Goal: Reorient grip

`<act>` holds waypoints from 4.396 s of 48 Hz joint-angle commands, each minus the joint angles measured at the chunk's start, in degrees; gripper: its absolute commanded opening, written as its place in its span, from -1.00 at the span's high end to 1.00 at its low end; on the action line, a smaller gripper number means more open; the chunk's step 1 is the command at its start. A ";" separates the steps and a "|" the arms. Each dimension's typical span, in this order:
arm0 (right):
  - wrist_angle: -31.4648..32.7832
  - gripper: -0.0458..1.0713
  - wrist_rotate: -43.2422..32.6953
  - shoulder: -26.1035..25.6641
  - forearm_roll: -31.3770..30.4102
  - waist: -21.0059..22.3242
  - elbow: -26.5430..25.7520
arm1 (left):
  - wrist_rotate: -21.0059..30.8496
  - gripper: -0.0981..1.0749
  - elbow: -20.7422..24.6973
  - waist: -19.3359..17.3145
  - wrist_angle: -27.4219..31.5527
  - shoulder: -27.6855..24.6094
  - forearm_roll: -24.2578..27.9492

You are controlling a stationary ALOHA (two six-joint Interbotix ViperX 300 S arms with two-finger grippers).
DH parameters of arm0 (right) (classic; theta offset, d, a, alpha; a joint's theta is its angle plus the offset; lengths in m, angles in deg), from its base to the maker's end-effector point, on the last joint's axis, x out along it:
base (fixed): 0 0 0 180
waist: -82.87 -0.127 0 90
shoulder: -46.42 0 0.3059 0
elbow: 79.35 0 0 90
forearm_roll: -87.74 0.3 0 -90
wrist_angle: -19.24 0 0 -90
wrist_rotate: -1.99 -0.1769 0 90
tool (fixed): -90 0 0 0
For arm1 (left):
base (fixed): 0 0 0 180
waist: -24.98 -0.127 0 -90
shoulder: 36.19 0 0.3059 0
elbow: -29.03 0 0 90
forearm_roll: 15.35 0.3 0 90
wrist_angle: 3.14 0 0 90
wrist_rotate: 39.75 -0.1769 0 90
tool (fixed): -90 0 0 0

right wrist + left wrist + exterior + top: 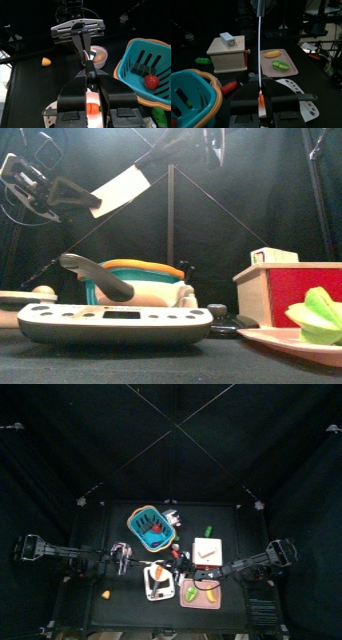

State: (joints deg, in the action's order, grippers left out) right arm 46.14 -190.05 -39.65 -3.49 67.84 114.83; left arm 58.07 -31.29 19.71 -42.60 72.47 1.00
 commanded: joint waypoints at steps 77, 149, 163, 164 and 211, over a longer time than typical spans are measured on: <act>-2.02 0.23 5.89 3.60 16.96 4.04 3.25 | 0.26 0.22 -0.62 3.16 -3.34 0.18 -0.79; 3.08 -0.89 8.88 -12.66 60.56 11.43 -0.44 | 0.26 0.22 -1.85 3.08 -2.46 0.26 -0.88; 25.58 -0.89 31.38 -10.11 75.94 12.04 -13.10 | 0.26 0.22 -1.67 3.08 -2.37 0.26 -0.88; 26.98 -0.89 33.57 -9.58 76.73 12.22 -13.97 | 0.26 0.22 -1.67 3.08 -2.37 0.26 -0.88; -5.19 -0.87 58.62 0.53 63.28 8.88 -2.99 | 0.26 0.22 0.00 3.60 -3.08 0.26 -2.99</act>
State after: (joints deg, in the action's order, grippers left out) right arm 42.09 -131.43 -38.25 60.58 76.62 112.72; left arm 58.42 -33.40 23.13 -45.06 72.56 -1.82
